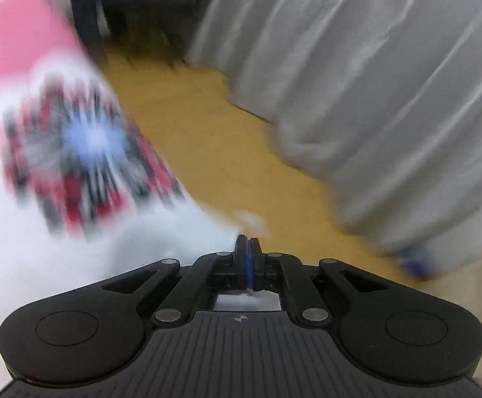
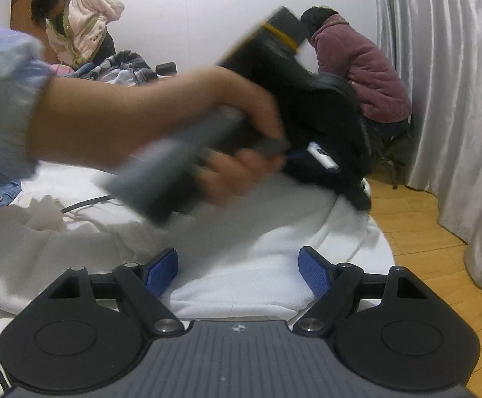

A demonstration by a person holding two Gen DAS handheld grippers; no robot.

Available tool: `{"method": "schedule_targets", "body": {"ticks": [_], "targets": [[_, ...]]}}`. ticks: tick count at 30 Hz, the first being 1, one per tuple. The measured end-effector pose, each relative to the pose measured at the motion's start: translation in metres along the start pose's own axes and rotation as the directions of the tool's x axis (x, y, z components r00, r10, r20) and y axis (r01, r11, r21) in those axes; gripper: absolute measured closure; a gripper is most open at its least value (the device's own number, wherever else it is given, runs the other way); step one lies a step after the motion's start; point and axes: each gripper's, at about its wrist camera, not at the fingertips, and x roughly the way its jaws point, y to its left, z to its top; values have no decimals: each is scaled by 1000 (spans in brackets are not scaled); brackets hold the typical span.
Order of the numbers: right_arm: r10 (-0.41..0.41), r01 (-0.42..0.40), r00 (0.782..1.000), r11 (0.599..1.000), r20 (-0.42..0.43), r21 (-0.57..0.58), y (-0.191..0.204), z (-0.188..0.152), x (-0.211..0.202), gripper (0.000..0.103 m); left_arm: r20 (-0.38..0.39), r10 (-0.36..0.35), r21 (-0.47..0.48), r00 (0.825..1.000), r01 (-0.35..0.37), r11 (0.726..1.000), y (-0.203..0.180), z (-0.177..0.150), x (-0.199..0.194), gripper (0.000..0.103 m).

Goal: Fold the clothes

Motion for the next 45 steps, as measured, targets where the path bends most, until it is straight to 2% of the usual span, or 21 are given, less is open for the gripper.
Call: {"method": "schedule_targets", "body": {"ticks": [2,3,6,9,11,14,18,21,23,26,28,30,31,35,38,40,41,42,43,44,45], "targets": [[-1,1,1000,1000,0,-2,0,0,0,21,11,-21,-59,1000,22,998,3,11,-5,99],[0,0,1000,1000,0,-3,0,0,0,21,55,-45,-111,997,51,992,9,10,-21,99],[1,-1,1000,1000,-2,-5,0,1,0,21,148,-70,-181,986,97,979,50,-9,-97,97],[-1,1,1000,1000,-5,-9,1,1,0,20,181,-76,-207,981,113,972,74,-41,-168,92],[-3,3,1000,1000,-7,-12,3,1,0,20,156,-75,-232,985,110,967,100,-63,-193,85],[-5,5,1000,1000,-9,-12,2,2,0,20,51,-129,-279,990,138,950,121,-122,-218,85],[-6,6,1000,1000,-11,-15,0,7,2,20,-14,-79,-243,997,73,967,131,-196,-244,85],[-10,10,1000,1000,-16,-19,0,8,4,20,-50,27,-191,998,-36,981,140,-244,-265,81],[-15,14,1000,1000,-21,-23,1,9,5,19,-127,87,-252,988,-117,961,156,-271,-274,83],[-20,20,999,999,-29,-25,3,10,6,19,-93,93,-357,991,-120,926,170,-296,-305,83],[-22,21,999,999,-31,-25,4,10,5,19,-1,53,-383,999,-50,922,171,-298,-321,75],[-23,22,999,999,-32,-24,4,9,4,18,60,-6,-355,998,26,934,166,-296,-324,41],[-24,23,999,999,-32,-23,4,9,4,18,77,-27,-324,997,50,945,163,-295,-322,39],[-29,28,999,999,-33,-23,5,9,3,18,35,-34,-151,999,39,988,136,-292,-297,44],[-31,30,999,999,-33,-22,5,9,3,18,36,-36,-119,999,40,992,124,-288,-282,94],[-32,31,999,999,-32,-21,5,10,3,18,66,-141,-203,988,152,967,127,-283,-294,98],[-32,32,999,999,-32,-21,5,10,3,18,87,-217,-259,972,232,937,132,-281,-307,98],[-30,30,999,999,-32,-19,4,10,3,18,105,-317,-345,943,333,878,141,-280,-315,98],[-28,27,999,999,-32,-17,3,10,3,18,130,-415,-457,901,426,781,154,-280,-319,98],[-26,25,999,1000,-32,-15,3,10,3,18,159,-462,-556,872,466,688,167,-283,-321,98],[-24,23,999,1000,-32,-12,2,10,4,17,155,-477,-632,865,458,625,177,-287,-319,97]]}}
